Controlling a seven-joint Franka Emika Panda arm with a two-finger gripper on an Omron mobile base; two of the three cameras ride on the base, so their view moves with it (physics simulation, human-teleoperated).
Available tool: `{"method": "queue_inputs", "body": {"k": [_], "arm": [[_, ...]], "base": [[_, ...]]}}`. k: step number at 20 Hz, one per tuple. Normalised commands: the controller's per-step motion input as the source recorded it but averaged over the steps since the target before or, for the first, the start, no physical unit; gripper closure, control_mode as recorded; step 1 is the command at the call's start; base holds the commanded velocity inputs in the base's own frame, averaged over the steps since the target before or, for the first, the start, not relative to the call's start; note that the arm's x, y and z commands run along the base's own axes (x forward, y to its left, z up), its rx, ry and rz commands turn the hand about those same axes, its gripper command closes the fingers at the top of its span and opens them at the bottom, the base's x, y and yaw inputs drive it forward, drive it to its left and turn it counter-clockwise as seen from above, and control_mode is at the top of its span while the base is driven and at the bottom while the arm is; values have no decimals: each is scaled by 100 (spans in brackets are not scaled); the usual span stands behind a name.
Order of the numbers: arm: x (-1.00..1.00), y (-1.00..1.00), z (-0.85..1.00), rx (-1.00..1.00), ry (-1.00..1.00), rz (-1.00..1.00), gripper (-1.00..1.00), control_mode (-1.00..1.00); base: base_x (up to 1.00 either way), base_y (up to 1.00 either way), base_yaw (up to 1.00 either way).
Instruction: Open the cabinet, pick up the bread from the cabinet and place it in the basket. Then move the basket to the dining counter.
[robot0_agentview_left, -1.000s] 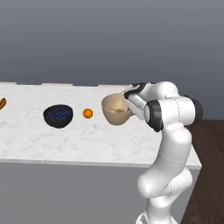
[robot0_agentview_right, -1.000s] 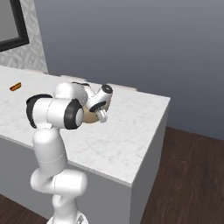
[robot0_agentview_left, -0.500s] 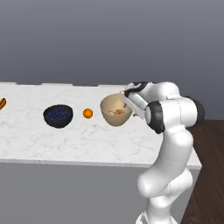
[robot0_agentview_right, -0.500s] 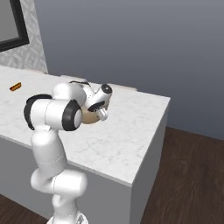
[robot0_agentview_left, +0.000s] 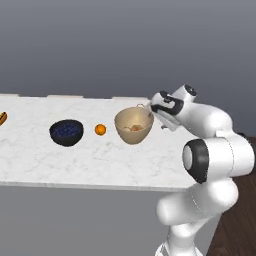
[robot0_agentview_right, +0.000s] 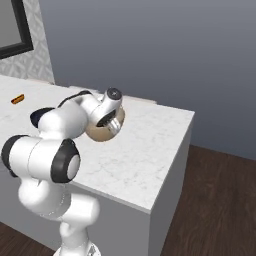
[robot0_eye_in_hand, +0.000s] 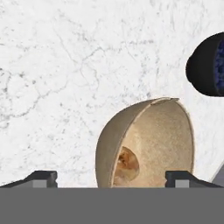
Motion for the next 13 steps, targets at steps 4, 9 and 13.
{"method": "queue_inputs", "body": {"k": [4, 9, 13], "arm": [[-100, 0, 23, 8, 0, -44, -100, -100], [-100, 0, 59, 1, 0, -25, -100, -100], [-100, 0, 57, 9, 6, -29, -100, -100]], "base": [[0, 0, 0], [0, 0, 0], [0, 0, 0]]}}
